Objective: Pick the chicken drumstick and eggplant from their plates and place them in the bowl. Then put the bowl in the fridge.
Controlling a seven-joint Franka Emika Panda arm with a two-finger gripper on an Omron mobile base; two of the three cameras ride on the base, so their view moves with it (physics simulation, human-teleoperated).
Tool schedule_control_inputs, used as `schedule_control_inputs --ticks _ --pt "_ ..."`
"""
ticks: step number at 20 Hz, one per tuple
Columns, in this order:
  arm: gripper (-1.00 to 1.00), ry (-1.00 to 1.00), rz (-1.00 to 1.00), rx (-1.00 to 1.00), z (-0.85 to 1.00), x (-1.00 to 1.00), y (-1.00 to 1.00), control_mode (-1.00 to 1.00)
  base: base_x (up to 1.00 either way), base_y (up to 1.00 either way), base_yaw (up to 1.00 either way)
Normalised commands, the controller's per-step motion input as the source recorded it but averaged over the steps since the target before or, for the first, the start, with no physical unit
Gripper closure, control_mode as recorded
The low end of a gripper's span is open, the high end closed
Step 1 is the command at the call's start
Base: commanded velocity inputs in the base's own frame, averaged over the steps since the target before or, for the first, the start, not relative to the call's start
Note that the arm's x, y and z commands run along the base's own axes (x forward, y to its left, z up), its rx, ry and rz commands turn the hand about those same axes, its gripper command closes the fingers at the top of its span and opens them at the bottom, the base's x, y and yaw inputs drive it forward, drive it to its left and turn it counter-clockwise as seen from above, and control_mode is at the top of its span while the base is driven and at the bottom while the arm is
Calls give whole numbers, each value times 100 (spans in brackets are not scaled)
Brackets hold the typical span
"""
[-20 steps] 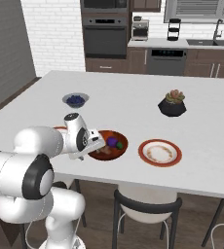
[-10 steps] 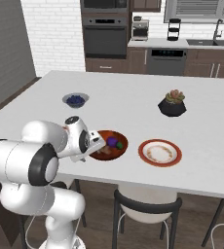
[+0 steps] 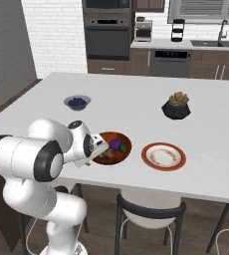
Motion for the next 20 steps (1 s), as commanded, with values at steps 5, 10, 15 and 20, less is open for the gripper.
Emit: schedule_control_inputs --ticks 5,10,15,20 --pt "100 0 4 -2 -2 3 -30 -100 0 0 0" --pt "100 -1 5 -1 4 10 -17 -100 0 0 0" --pt "100 -3 12 -1 75 -35 -12 -100 0 0 0" --pt "100 -2 15 -2 62 -34 -2 -100 0 0 0"
